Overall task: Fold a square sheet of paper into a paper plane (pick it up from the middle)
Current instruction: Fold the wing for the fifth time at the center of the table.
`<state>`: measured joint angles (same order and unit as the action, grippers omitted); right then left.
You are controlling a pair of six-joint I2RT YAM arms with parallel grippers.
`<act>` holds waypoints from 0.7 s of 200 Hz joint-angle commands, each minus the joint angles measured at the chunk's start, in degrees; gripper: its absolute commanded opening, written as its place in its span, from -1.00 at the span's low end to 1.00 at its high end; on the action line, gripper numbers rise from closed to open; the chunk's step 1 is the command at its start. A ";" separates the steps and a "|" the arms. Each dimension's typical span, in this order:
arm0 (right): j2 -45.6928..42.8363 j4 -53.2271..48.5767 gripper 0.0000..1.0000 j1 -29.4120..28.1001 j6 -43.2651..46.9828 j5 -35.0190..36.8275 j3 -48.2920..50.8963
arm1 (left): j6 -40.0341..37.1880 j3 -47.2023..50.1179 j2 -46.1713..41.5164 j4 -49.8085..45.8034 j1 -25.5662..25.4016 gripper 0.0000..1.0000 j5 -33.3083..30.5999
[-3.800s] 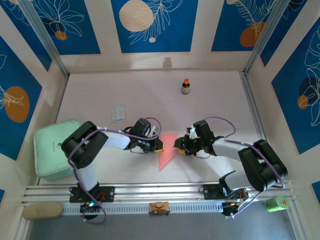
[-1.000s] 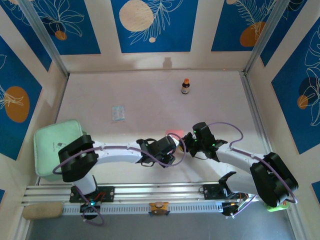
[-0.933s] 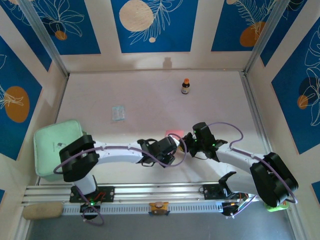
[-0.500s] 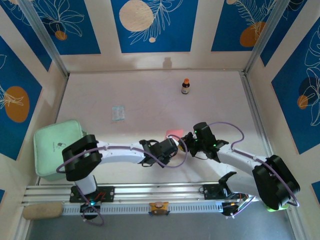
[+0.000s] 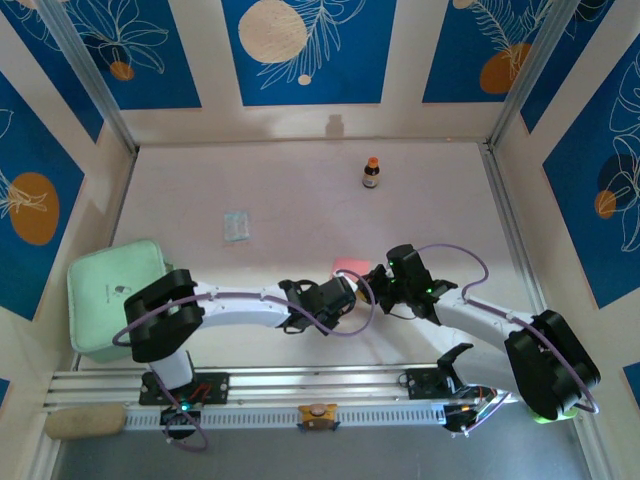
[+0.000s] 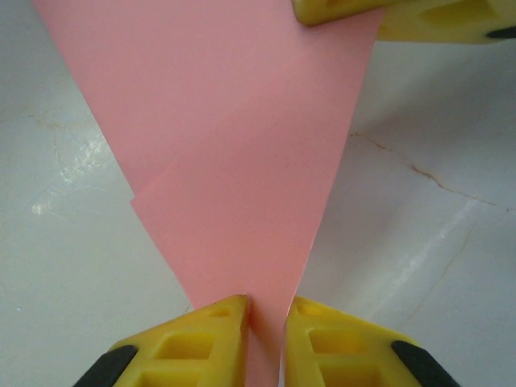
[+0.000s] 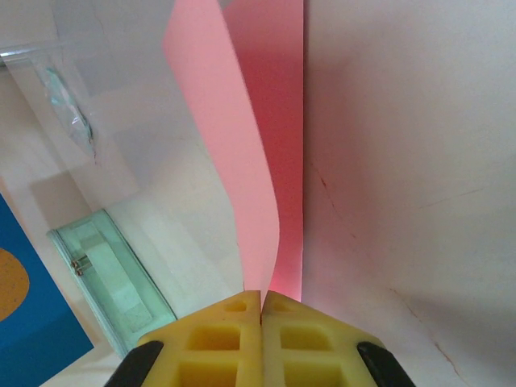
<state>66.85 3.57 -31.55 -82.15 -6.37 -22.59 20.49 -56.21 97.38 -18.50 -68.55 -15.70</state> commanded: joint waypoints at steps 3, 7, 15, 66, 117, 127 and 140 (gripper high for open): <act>-0.85 -1.31 -0.93 -0.35 -0.61 0.18 0.88 | -0.14 -1.20 0.70 -1.16 -0.62 -0.66 -1.57; -0.92 -1.31 -0.93 -0.35 -0.63 0.14 0.88 | -0.19 -1.19 0.70 -1.10 -0.62 -0.67 -1.57; -0.93 -1.30 -0.93 -0.35 -0.57 0.07 0.92 | -0.05 -1.21 0.83 -1.14 -0.62 -0.68 -1.61; -1.06 -1.36 -0.94 -0.45 -0.40 0.30 1.10 | 0.95 -0.67 0.90 -0.78 -0.62 -0.64 -2.22; -0.69 -1.14 -0.95 -0.40 -0.50 0.22 0.97 | 0.95 -0.75 0.97 -0.79 -0.62 -0.67 -2.15; -0.76 -1.11 -0.95 -0.44 -0.50 0.16 0.97 | 0.96 -0.66 1.05 -0.82 -0.62 -0.72 -2.18; -0.75 -1.19 -0.94 -0.44 -0.26 -0.03 0.90 | 1.11 -0.64 1.14 -0.76 -0.62 -0.79 -2.10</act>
<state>66.83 3.57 -31.55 -82.15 -6.37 -22.59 20.93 -56.21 97.38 -18.50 -68.66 -16.82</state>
